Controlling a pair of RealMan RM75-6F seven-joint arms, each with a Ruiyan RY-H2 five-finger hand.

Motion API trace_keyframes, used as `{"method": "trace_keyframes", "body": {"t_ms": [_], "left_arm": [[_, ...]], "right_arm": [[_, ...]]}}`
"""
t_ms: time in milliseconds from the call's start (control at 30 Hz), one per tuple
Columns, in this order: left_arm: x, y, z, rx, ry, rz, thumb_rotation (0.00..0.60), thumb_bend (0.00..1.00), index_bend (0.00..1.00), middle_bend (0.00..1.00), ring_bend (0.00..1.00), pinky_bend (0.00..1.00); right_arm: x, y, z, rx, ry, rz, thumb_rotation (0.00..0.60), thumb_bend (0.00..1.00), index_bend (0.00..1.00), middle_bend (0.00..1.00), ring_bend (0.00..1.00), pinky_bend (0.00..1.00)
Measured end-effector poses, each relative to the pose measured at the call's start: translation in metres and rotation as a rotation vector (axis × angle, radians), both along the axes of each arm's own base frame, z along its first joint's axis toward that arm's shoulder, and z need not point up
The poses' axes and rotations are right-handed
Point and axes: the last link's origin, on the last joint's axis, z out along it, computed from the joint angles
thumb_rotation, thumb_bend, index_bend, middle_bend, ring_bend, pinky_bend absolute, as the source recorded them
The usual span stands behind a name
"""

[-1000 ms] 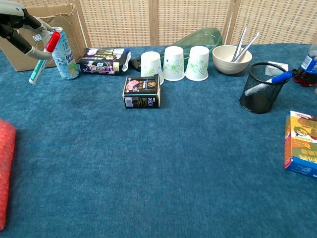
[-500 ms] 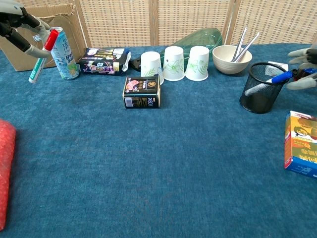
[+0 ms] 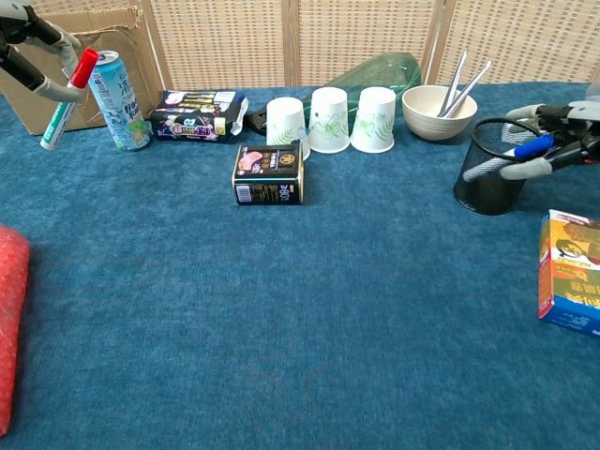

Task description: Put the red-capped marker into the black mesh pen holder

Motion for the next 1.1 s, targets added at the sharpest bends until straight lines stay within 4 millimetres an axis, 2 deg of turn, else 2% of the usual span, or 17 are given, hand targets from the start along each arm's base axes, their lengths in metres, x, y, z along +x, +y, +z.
{"method": "trace_keyframes", "body": {"t_ms": [100,300,467,667,767,1100], "left_arm": [[-0.002,0.0,0.0,0.001,0.003,0.001,0.6,0.38,0.59,0.04,0.03,0.29],[-0.003,0.0,0.001,0.003,0.006,0.002,0.6,0.38,0.59,0.03,0.03,0.29],[-0.003,0.0,0.001,0.007,0.006,0.002,0.6,0.38,0.59,0.03,0.03,0.29],[-0.001,-0.001,0.0,-0.001,-0.002,-0.003,0.6,0.38,0.59,0.03,0.03,0.29],[0.001,-0.001,-0.002,-0.006,-0.01,-0.007,0.6,0.38,0.59,0.03,0.03,0.29],[0.006,-0.002,-0.004,-0.017,-0.054,-0.009,0.6,0.38,0.59,0.03,0.03,0.29]], "right_arm": [[0.001,0.002,-0.005,-0.018,-0.018,-0.004,0.6,0.0,0.2,0.36,0.33,0.33],[0.001,0.004,-0.01,-0.054,-0.023,0.004,0.6,0.05,0.32,0.45,0.41,0.34],[0.004,0.007,-0.007,-0.087,-0.028,0.024,0.6,0.09,0.34,0.47,0.43,0.35],[0.017,0.014,-0.002,-0.099,-0.048,0.08,0.6,0.12,0.34,0.47,0.43,0.35],[0.031,0.02,-0.001,-0.094,-0.068,0.125,0.6,0.13,0.34,0.47,0.43,0.35],[0.099,0.055,-0.004,0.0,-0.141,0.347,0.6,0.11,0.35,0.47,0.43,0.35]]}}
